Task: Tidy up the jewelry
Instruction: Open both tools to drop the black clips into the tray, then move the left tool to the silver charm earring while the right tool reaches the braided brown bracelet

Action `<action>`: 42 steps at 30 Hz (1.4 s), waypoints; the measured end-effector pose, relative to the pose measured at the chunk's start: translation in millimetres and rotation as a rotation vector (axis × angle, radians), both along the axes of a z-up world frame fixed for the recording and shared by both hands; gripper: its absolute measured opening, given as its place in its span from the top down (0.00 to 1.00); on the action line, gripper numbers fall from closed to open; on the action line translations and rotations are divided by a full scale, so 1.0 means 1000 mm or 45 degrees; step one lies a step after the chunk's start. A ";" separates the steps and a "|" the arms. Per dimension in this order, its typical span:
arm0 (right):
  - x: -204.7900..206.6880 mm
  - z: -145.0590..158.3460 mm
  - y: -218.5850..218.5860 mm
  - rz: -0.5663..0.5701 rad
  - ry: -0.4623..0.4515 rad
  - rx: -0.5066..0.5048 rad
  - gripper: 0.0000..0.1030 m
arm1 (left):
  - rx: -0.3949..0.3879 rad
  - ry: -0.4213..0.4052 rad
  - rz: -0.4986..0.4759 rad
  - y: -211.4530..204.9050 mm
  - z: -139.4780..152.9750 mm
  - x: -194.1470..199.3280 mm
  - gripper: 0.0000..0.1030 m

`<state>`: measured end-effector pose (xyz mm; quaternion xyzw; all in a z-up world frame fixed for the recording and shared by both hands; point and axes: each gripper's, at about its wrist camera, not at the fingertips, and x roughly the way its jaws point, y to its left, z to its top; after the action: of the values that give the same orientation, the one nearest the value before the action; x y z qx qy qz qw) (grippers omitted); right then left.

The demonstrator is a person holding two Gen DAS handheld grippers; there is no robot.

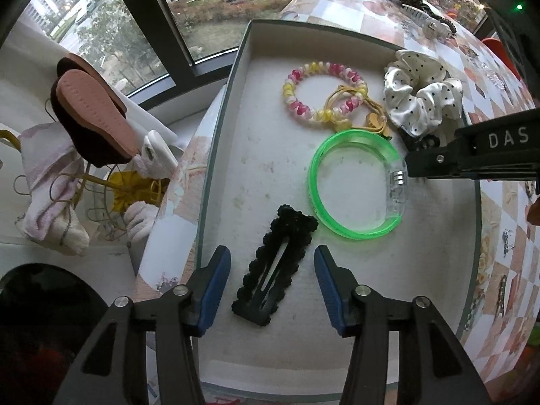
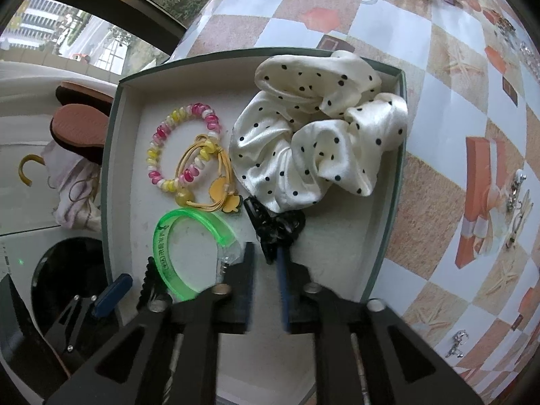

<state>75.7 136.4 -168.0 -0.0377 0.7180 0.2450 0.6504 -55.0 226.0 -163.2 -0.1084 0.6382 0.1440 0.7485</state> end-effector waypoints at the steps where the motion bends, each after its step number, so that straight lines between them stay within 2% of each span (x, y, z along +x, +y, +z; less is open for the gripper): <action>1: -0.001 0.002 -0.001 -0.008 -0.003 0.016 0.62 | 0.003 -0.001 -0.003 -0.001 0.002 0.000 0.46; 8: -0.004 0.026 -0.012 -0.039 -0.004 0.121 0.48 | 0.011 0.004 -0.016 -0.006 0.011 0.002 0.46; 10: -0.004 0.034 -0.019 -0.051 -0.011 0.143 0.45 | 0.019 0.001 -0.023 -0.009 0.015 0.002 0.22; 11: -0.005 0.039 -0.023 -0.061 -0.013 0.154 0.44 | 0.033 -0.010 -0.025 -0.009 0.017 0.002 0.06; 12: -0.005 0.043 -0.028 -0.071 -0.017 0.163 0.42 | 0.051 -0.025 -0.031 -0.011 0.021 0.001 0.04; 20: -0.010 0.059 -0.091 -0.225 -0.023 0.184 0.34 | 0.080 -0.035 -0.108 -0.034 0.039 0.005 0.04; 22: -0.012 0.062 -0.114 -0.276 -0.026 0.184 0.26 | 0.089 -0.035 -0.133 -0.043 0.044 0.008 0.00; 24: -0.015 0.065 -0.135 -0.329 -0.027 0.183 0.21 | 0.089 -0.042 -0.164 -0.054 0.050 0.012 0.00; 26: -0.017 0.066 -0.157 -0.379 -0.026 0.175 0.20 | 0.088 -0.049 -0.196 -0.066 0.056 0.017 0.00; 29: -0.023 0.068 -0.191 -0.462 -0.036 0.163 0.08 | 0.084 -0.067 -0.258 -0.086 0.064 0.025 0.00; 30: -0.024 0.068 -0.203 -0.493 -0.042 0.161 0.00 | 0.085 -0.074 -0.284 -0.093 0.066 0.027 0.00; 35: -0.036 0.066 -0.258 -0.615 -0.052 0.131 0.00 | 0.106 -0.093 -0.409 -0.134 0.070 0.040 0.00; 42: -0.050 0.057 -0.312 -0.718 -0.015 0.041 0.00 | 0.042 -0.090 -0.522 -0.184 0.068 0.053 0.00</action>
<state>25.3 -175.6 -111.5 0.1725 0.6923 0.0658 0.6976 -2.3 42.1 -95.0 0.0312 0.6179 -0.0049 0.7856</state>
